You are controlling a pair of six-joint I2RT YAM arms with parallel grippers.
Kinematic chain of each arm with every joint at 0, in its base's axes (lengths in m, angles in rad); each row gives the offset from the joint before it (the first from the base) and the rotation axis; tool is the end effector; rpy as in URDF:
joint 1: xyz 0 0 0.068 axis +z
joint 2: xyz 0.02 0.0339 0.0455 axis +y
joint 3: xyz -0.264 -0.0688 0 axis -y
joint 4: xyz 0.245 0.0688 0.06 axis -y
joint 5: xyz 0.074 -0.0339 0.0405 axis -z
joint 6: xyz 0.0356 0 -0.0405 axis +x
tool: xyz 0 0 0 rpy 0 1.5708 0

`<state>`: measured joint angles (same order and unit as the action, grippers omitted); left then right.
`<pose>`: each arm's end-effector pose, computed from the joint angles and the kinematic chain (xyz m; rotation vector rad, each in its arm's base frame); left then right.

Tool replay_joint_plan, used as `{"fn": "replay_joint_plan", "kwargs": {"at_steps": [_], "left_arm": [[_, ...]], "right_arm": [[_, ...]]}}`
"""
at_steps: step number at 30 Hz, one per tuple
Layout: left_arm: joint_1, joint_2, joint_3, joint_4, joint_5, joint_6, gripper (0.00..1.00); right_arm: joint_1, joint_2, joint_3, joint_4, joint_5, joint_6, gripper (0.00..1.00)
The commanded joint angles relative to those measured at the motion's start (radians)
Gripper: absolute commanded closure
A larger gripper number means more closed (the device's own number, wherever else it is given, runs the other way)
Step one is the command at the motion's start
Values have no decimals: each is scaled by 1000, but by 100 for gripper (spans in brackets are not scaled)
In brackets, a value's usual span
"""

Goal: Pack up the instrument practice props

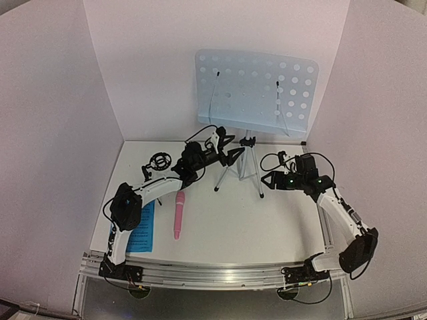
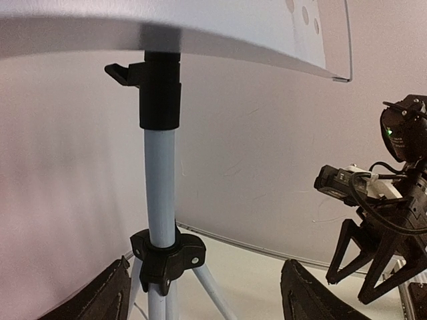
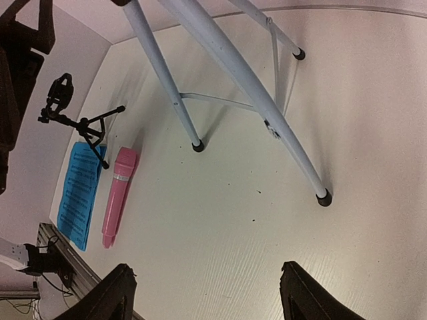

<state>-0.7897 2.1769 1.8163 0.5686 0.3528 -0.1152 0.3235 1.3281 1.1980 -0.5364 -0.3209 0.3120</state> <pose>0.3615 -0.3821 0.3224 0.7616 1.2322 -0.9895 0.2733 0.1035 0.3308 -0.1927 2.2828 0.6977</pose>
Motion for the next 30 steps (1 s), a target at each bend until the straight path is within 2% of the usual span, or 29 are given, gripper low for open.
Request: {"fn": "replay_joint_plan", "kwargs": {"at_steps": [1,5,9,14,18,25,28,30], "left_arm": [[-12,92,144,-20,-46,-75,23],[-13,176,268,-28,-79,-67,23],[-18,241,392,-28,-103,-43,22],[-22,216,329,-7,-127,-35,22],[-18,183,287,1,-128,-14,21],[-14,155,261,1,-136,-3,21],[-13,144,247,1,-139,0,21],[-12,134,235,1,-143,1,21]], "right_arm": [[-24,35,46,67,-34,-14,28],[-27,63,43,167,-67,-39,29],[-27,61,-29,380,-57,-79,33],[-26,122,-51,597,13,-162,34],[-22,229,-13,705,-9,-204,33],[-4,362,27,802,13,-257,31],[-4,408,47,817,-19,-258,39],[-2,433,60,817,-67,-264,53]]}}
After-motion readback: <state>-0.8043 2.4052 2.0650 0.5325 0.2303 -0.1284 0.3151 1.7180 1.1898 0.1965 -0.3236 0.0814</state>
